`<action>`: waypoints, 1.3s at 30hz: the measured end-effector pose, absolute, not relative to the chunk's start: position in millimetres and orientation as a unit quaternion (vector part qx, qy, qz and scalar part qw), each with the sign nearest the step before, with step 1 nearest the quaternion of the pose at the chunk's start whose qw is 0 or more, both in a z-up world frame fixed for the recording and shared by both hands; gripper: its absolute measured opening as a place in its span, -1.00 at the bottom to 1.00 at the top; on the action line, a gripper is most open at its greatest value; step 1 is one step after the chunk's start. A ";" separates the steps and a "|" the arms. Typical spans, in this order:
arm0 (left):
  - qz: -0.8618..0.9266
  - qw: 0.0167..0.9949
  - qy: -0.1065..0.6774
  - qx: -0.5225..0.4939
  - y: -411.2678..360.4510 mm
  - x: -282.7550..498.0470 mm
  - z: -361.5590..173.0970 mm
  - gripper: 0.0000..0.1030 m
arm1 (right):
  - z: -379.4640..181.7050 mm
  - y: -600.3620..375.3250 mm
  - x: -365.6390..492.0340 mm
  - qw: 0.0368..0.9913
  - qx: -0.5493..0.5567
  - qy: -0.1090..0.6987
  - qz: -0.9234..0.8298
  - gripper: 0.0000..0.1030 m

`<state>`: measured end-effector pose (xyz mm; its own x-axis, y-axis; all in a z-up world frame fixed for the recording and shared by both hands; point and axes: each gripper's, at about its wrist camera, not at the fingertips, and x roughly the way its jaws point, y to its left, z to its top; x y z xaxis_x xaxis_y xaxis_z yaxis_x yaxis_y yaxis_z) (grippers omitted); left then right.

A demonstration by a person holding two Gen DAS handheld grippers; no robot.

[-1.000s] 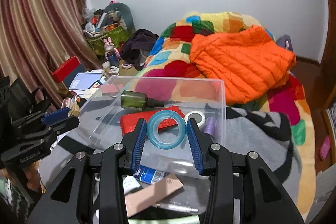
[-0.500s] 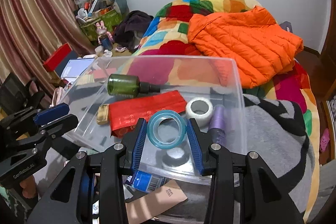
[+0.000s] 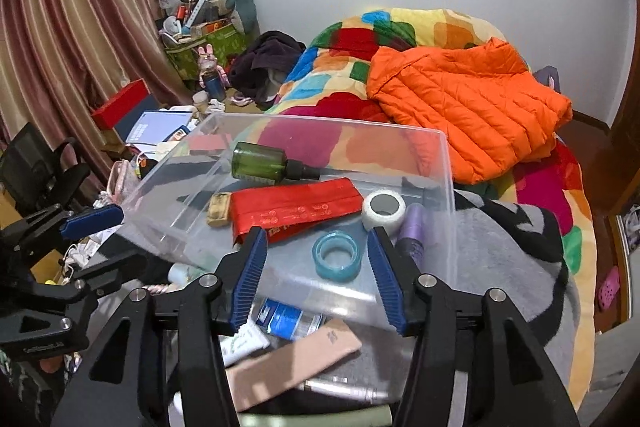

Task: Organize objects
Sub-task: 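Drop tan block with left gripper while right drops teal tape in box, then drop tile with left gripper while right drops pale green tube in box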

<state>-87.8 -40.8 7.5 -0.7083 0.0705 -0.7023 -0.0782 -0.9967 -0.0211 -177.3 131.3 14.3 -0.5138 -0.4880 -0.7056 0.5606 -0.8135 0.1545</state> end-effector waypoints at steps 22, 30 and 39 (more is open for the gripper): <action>0.891 0.048 -0.013 -0.451 -26.1 -50.4 -58.3 0.30 | -34.1 194.7 -106.8 0.306 0.465 0.023 -0.830 0.37; 0.902 0.020 0.009 -0.432 -12.9 -52.5 -60.6 0.30 | -52.6 176.5 -112.4 0.223 0.473 0.003 -0.852 0.39; 0.906 0.024 -0.008 -0.423 -21.8 -47.1 -61.3 -0.22 | -53.2 172.9 -94.6 0.230 0.445 0.092 -0.860 -0.06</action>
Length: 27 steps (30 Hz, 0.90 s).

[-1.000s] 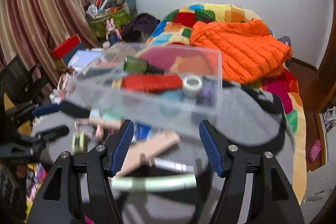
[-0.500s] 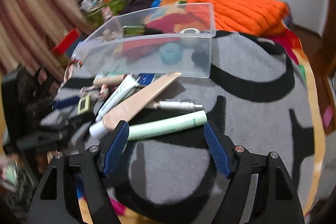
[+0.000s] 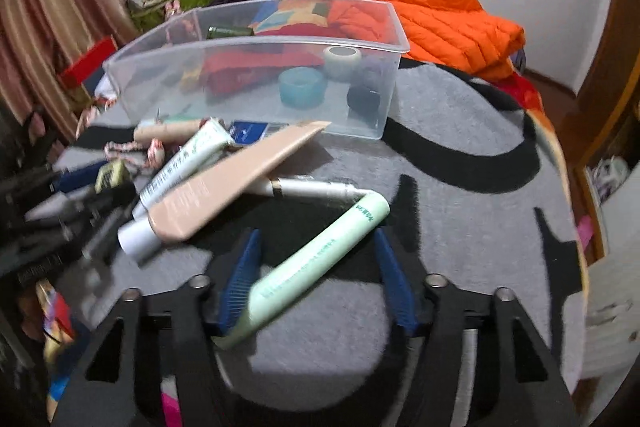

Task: Organize objects
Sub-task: 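Drop tile with left gripper while right drops pale green tube in box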

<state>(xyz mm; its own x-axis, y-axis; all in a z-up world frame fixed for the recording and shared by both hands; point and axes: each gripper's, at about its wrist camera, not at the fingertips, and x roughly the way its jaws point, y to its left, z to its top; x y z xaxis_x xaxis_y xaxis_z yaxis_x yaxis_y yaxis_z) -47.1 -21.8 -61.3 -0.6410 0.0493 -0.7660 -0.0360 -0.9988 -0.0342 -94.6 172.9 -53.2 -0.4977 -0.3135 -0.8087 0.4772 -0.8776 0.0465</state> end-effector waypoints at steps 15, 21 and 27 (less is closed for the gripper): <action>0.918 0.019 -0.013 -0.397 -34.1 -18.2 -53.6 -0.22 | -45.6 216.3 -88.5 0.252 0.449 0.049 -0.856 -0.73; 0.928 0.020 -0.007 -0.372 -32.6 -18.5 -30.9 -0.22 | -19.3 216.1 -91.2 0.262 0.415 0.031 -0.871 -0.73; 0.938 0.025 -0.009 -0.345 -35.0 -29.1 -6.5 -0.22 | 14.7 207.1 -102.0 0.272 0.368 0.021 -0.889 -0.73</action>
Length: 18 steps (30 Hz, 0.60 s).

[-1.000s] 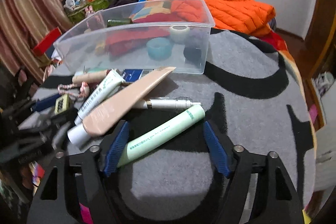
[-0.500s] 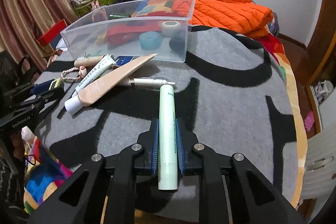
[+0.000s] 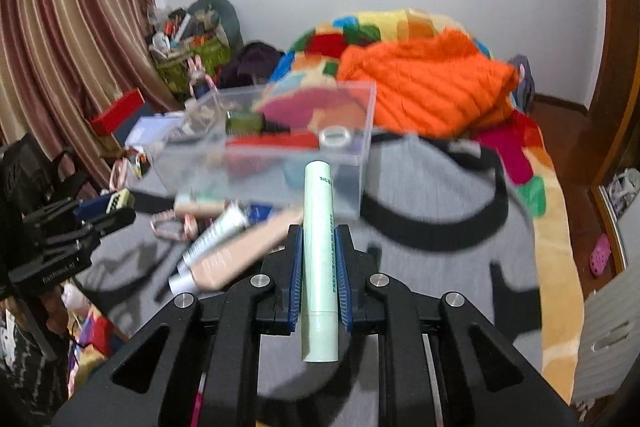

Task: Organize objects
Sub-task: 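Drop tile with left gripper while right drops pale green tube in box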

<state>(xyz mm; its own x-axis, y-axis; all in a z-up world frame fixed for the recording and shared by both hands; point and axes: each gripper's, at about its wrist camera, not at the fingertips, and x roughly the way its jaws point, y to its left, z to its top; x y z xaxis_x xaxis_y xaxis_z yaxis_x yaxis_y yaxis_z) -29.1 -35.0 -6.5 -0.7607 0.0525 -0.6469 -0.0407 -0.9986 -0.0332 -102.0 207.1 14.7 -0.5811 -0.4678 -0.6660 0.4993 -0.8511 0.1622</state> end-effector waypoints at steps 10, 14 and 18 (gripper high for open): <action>0.940 0.022 -0.037 -0.340 -48.7 -68.5 12.6 -0.22 | 36.7 173.5 -144.4 0.278 0.341 0.029 -0.898 -0.73; 0.935 0.026 -0.053 -0.350 -56.5 -90.7 14.2 -0.22 | 34.3 161.2 -166.5 0.278 0.349 0.035 -0.894 -0.73; 0.932 0.014 -0.044 -0.360 -58.6 -110.4 13.4 -0.22 | 29.4 148.3 -189.2 0.275 0.362 0.046 -0.889 -0.73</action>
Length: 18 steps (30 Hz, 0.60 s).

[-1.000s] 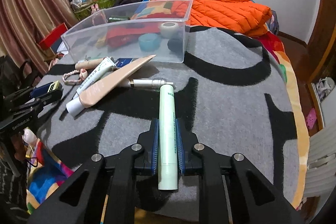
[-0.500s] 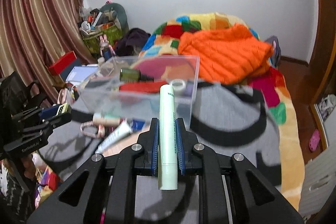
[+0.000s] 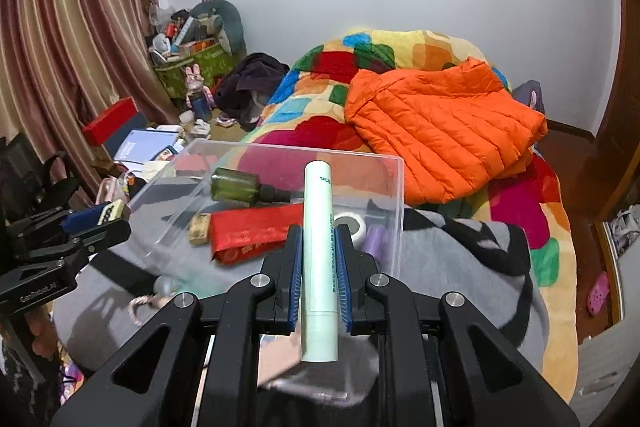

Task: Organize objects
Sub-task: 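Drop tile with left gripper while right drops pale green tube in box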

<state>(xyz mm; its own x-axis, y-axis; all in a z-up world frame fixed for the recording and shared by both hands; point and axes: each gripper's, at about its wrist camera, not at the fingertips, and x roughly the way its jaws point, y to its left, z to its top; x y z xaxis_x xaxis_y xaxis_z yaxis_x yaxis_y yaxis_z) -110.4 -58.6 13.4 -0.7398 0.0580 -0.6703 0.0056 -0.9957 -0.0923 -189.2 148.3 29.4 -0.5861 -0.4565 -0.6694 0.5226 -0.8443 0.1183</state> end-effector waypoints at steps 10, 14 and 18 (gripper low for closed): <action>0.912 0.008 -0.046 -0.408 -59.3 -154.0 -8.7 -0.22 | -0.6 124.3 -222.3 0.275 0.411 0.062 -0.867 -0.73; 0.909 0.009 -0.033 -0.415 -54.3 -159.1 -12.6 -0.22 | -8.2 113.1 -222.1 0.283 0.420 0.080 -0.859 -0.73; 0.910 0.011 -0.025 -0.414 -50.0 -156.2 -11.5 -0.22 | -12.7 106.0 -220.2 0.289 0.429 0.092 -0.851 -0.73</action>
